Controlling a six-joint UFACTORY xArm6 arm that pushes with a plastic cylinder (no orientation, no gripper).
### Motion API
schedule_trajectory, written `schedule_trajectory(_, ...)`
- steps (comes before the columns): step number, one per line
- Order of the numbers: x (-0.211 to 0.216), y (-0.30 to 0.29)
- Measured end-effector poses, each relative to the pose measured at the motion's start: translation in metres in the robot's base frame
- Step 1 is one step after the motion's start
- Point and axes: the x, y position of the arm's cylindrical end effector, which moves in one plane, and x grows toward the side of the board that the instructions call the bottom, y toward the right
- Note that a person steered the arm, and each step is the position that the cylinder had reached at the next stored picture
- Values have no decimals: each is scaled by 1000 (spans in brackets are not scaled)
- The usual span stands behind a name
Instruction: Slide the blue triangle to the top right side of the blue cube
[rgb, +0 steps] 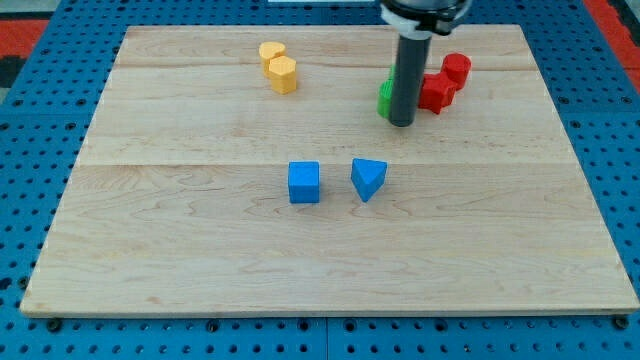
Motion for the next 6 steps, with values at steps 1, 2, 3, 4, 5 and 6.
schedule_trajectory(1, 61, 58)
schedule_trajectory(2, 94, 18)
schedule_trajectory(3, 94, -46)
schedule_trajectory(4, 94, -87)
schedule_trajectory(5, 97, -61)
schedule_trajectory(6, 123, -7)
